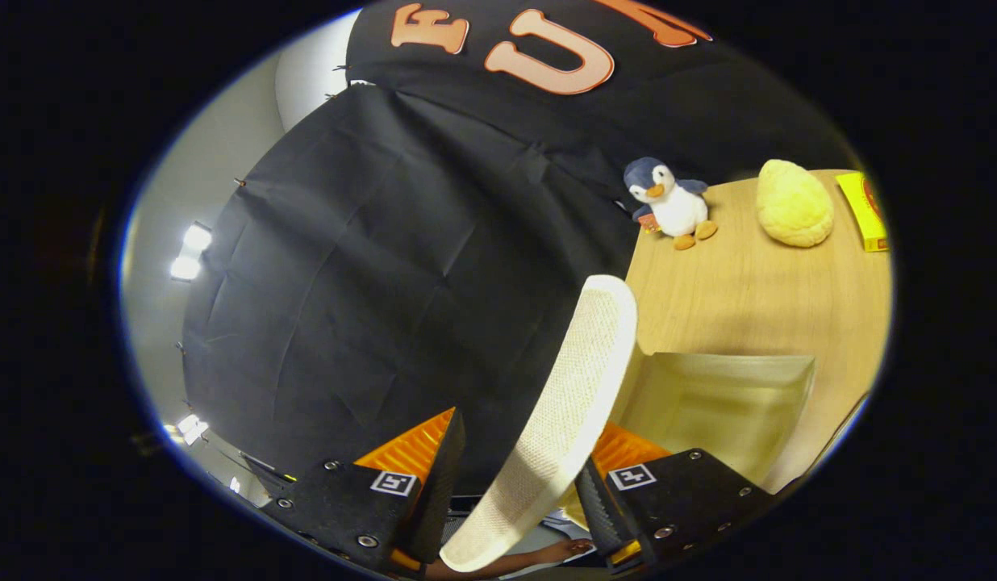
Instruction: Open the storage box then place both shoes into the box .Put the left shoe in first, then the right shoe, with the right side of both shoes facing outward in a uniform manner.
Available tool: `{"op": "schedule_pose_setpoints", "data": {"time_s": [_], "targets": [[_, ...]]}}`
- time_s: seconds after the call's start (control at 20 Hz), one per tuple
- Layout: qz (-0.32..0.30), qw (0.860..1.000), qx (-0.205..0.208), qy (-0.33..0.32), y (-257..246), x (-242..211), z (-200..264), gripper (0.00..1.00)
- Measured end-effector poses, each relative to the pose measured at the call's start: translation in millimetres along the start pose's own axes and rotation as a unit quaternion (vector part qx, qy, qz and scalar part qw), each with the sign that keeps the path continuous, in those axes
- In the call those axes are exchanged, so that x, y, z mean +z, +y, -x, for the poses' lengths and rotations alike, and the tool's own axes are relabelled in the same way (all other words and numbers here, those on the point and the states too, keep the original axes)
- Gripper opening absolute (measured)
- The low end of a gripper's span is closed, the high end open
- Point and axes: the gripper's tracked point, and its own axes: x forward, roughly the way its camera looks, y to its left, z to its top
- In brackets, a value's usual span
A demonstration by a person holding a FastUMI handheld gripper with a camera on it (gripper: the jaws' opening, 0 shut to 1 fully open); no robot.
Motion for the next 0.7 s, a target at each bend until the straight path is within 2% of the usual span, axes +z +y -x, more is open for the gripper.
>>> {"op": "schedule_pose_setpoints", "data": {"time_s": [0.35,0.55,0.7], "targets": [[0.017,0.998,0.048,0.043,49,-19,-32,0.72],[0.021,0.997,0.045,0.052,51,-26,-42,0.72],[0.03,0.998,0.03,0.039,43,-24,-28,0.72]]}}
